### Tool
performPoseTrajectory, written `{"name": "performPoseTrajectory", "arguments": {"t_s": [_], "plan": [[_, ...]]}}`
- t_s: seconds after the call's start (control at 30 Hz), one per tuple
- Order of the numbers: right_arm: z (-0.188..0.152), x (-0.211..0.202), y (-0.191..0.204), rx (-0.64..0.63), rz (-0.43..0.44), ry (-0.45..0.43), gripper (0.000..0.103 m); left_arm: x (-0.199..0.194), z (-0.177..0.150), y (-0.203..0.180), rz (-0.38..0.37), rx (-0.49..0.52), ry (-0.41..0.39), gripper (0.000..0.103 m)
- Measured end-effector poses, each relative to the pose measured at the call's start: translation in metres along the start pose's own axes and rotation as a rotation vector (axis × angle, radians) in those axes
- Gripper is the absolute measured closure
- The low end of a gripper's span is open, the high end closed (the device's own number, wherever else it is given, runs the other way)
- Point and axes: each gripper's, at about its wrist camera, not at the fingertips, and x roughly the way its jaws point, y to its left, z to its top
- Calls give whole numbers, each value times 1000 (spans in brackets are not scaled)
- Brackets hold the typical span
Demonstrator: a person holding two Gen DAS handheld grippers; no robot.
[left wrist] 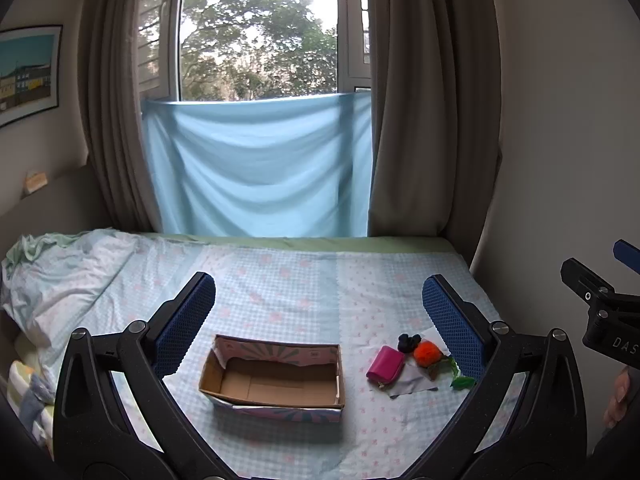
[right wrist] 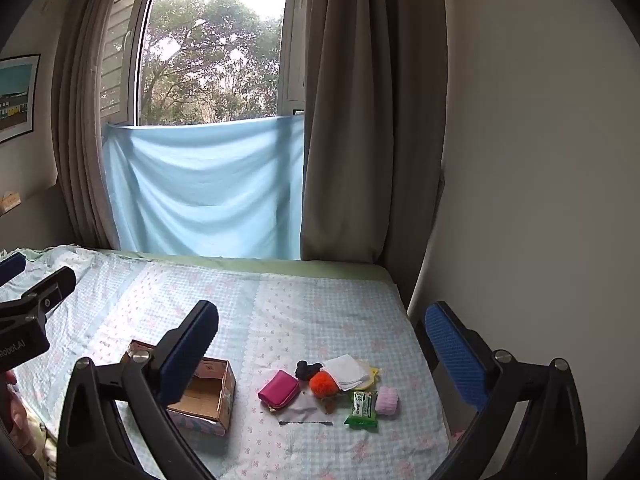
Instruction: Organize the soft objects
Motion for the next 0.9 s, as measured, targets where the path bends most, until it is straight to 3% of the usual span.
{"name": "performPoseTrajectory", "arguments": {"t_s": [0.9], "plan": [[0,0,-5,14,-18,-11,0,6,1,1,-43,6,11,0]]}}
